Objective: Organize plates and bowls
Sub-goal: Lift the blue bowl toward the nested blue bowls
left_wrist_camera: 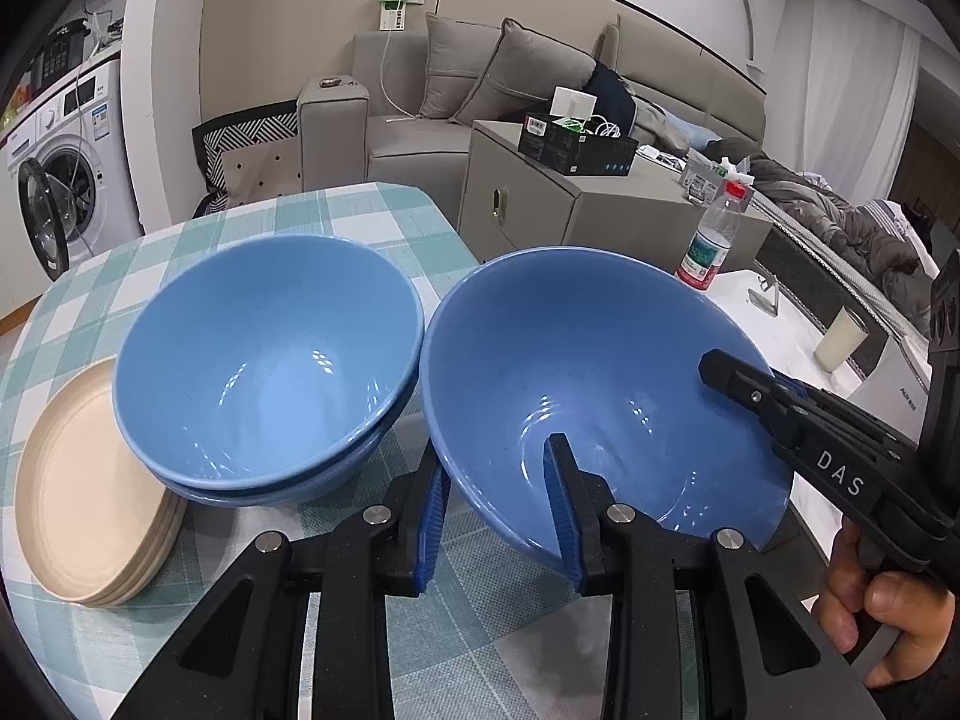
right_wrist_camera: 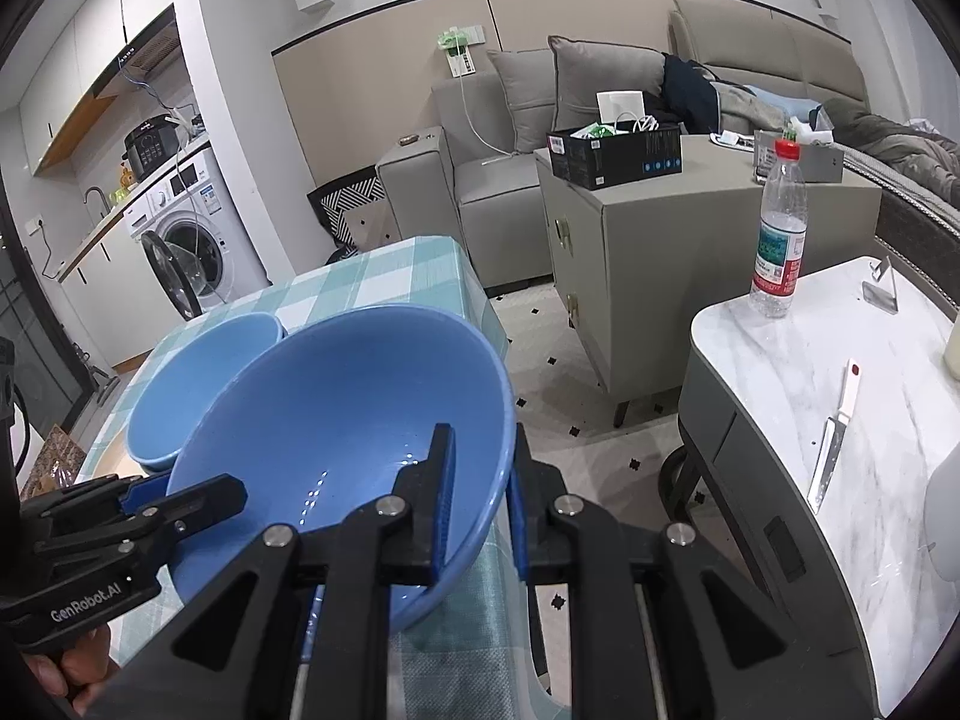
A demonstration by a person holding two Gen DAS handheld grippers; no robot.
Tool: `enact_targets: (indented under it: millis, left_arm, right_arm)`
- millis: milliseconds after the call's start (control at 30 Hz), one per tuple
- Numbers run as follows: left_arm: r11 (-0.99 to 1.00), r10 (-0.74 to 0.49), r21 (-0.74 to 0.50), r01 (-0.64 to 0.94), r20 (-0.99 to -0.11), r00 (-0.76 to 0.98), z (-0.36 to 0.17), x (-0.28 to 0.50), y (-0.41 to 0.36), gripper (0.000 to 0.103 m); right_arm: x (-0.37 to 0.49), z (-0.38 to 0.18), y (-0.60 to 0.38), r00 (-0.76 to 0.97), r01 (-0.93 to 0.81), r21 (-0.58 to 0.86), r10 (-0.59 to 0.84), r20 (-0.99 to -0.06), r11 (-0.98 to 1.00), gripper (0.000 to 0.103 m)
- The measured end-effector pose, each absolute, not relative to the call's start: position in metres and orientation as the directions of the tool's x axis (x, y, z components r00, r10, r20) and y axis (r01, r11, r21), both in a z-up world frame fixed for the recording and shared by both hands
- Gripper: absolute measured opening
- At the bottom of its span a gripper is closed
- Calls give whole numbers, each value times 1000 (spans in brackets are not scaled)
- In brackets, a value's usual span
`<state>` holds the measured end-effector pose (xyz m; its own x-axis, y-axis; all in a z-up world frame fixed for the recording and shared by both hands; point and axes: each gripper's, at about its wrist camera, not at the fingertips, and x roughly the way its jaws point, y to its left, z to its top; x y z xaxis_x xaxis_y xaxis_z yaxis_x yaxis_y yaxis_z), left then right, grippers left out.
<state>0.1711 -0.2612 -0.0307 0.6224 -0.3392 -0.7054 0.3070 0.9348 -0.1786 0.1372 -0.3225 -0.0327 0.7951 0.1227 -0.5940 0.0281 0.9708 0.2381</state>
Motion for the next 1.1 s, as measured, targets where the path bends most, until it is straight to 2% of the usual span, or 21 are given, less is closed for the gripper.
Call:
enact_targets:
  millis: [333,1100]
  left_arm:
    - [925,-361,-173,338,-678,641,-14,163,-255,32]
    - [919,-384,-174,354,-598,703,41,167,-222,32]
  right_arm:
    - [129,-19,-322,816,24,236,117,-566,972,15]
    - [123,36,-284,856,33,125,36,-516,992,17]
